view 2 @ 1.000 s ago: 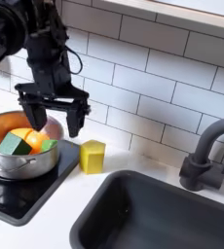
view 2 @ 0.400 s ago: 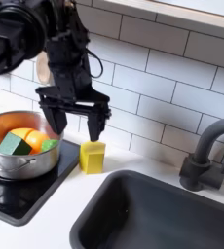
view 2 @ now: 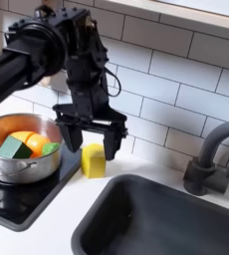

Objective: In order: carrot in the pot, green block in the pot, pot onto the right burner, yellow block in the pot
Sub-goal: 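Put the yellow block in the pot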

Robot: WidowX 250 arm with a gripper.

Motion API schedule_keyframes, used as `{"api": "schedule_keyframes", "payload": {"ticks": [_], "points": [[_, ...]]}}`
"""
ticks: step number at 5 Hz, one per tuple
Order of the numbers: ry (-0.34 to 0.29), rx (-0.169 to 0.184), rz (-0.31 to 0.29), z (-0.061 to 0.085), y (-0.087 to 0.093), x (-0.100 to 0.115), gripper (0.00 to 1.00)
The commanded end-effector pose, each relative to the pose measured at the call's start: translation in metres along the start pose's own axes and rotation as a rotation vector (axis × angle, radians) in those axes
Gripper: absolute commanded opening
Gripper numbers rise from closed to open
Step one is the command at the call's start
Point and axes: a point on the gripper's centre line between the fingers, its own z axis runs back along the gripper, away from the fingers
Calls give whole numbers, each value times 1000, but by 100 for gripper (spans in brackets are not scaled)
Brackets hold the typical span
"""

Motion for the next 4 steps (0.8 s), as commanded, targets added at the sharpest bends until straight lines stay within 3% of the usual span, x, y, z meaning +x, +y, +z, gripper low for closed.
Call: {"api": "schedule_keyframes", "payload": {"ticks": [1,4], "points": [[48,2,22,-19,4,-8,100],[97,6,15,-40,10,-2,100]]}}
